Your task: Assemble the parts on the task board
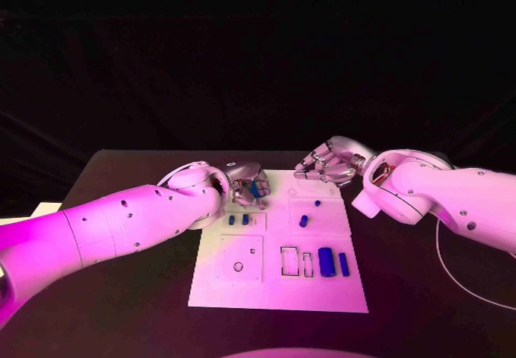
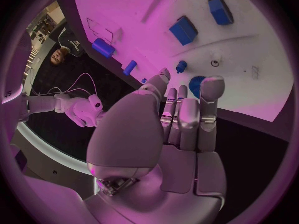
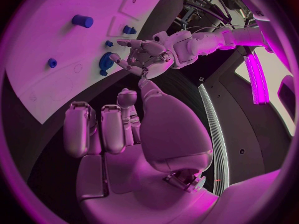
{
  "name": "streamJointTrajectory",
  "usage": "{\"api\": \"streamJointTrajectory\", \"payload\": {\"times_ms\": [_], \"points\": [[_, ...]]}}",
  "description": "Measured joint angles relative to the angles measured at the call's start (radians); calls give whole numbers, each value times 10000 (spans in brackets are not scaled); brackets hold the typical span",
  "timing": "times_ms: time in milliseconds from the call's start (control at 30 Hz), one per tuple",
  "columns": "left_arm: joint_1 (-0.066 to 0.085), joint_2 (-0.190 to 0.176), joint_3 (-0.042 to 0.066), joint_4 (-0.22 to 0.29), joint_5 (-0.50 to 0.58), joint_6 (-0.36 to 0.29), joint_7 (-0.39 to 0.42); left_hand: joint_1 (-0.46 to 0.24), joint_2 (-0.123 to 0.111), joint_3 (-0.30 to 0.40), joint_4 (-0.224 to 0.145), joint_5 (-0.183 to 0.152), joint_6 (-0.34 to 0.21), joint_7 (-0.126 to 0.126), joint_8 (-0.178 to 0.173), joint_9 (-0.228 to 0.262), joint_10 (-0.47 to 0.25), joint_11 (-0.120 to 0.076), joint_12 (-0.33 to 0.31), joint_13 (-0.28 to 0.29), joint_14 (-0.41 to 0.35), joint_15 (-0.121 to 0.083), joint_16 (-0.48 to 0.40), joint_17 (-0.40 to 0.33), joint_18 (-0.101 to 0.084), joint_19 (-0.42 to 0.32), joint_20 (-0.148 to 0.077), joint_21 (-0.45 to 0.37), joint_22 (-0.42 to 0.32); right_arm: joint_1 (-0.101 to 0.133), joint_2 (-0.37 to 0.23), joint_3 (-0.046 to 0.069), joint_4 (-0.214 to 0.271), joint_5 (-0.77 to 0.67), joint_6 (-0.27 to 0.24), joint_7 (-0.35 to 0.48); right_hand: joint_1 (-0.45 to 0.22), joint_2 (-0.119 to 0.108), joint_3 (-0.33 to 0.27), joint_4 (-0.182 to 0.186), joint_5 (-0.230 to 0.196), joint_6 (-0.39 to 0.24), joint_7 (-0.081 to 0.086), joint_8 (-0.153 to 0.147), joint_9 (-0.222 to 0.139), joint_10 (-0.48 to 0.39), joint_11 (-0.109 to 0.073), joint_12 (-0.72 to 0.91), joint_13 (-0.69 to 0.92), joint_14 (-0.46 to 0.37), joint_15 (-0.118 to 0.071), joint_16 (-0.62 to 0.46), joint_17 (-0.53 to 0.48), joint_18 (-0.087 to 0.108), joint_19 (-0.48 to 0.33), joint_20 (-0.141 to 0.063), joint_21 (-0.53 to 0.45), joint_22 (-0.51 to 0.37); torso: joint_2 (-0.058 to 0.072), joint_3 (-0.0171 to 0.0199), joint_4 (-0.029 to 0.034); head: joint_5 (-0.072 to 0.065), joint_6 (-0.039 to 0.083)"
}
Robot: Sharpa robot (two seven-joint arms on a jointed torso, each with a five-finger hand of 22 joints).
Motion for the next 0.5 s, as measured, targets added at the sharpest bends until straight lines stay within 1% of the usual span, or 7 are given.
{"api": "streamJointTrajectory", "payload": {"times_ms": [33, 67, 133, 167, 233, 300, 500], "points": [[-7, 31, -1, -16, -85, 66, -75, -18, 18, 3, 3, 0, 19, 19, -26, -21, 39, -5, 0, -32, 15, 15, 90, 55, -1, 20, -20, 116, 96, 0, 4, 0, -3, 0, 0, 1, 0, 0, 0, 0, 0, 0, 0, 0, 0, 6, 6, 0, 0, 0, 0, 0, 0, 0, 0, 0, 0, 0, 0, 0, 0, -1, -5], [-13, 72, -2, -36, -187, 149, -163, -18, 18, 30, 30, 0, 89, 13, -45, -40, 93, -41, 0, -77, 66, -35, 198, 151, -22, 104, -4, 274, 227, -1, 7, 0, -7, 0, 1, 2, 0, 0, 0, 0, 0, 0, 0, 0, 0, 7, 7, 0, 0, 0, 0, 0, 0, -1, 0, 0, 0, 0, -1, 0, 0, -1, -7], [-19, 134, -3, -79, -312, 258, -275, -18, 18, 59, 59, 0, 144, 35, -114, -71, 192, -51, 0, -152, 171, -33, 392, 310, -152, 188, -29, 554, 447, -1, 8, 0, -14, 0, 2, 3, 0, 0, 0, 0, 0, 0, 0, 0, 0, 7, 7, 0, 0, 0, 0, 0, 0, 0, 0, 0, 0, 0, -2, 0, 0, -2, -12], [-20, 166, -3, -108, -364, 304, -326, -61, -24, 72, 72, 0, 218, 33, -135, -86, 271, -53, 0, -185, 228, -52, 505, 413, -153, 247, -43, 738, 587, -2, 9, 0, -18, 0, 2, 3, 0, 0, 0, 0, 0, 0, 0, 0, 0, 7, 7, 0, 0, 0, 0, 0, 0, 0, 0, 0, 0, 0, -4, 1, 0, -3, -13], [-22, 236, -3, -186, -472, 404, -428, -60, -24, 102, 102, 0, 297, 29, -164, -98, 406, -79, 0, -240, 315, -71, 724, 627, -151, 372, -59, 1119, 869, -3, 12, 0, -23, 0, 3, 4, 0, 0, 0, 0, 0, 0, 0, 0, 0, 7, 7, 0, 0, 0, 0, 0, 0, 0, 0, 0, 0, 0, -5, 6, 1, -6, -20], [-25, 302, -3, -274, -557, 491, -511, -60, -24, 197, 111, 0, 405, 31, -164, -114, 534, -107, -15, -289, 446, -89, 919, 827, -306, 496, -76, 1495, 1144, -3, 19, -1, -25, 1, 3, 5, 0, 0, 0, 0, 0, 0, 0, 0, 0, 7, 7, 0, 0, 0, 0, 0, 0, 0, 0, 0, 0, 0, -5, 7, 4, -11, -20], [-64, 481, -3, -520, -717, 671, -660, -34, 3, 480, 83, 0, 685, -34, -205, -139, 871, -179, -137, -406, 565, -176, 1196, 1077, -307, 665, -131, 2152, 1641, -5, 36, -1, -25, 1, 7, 8, 0, 0, 0, 0, 0, 0, 0, 0, 0, 7, 8, 0, 1, 0, 0, 0, 0, 0, 0, 0, 0, 0, -5, 7, 6, -21, -40]]}}
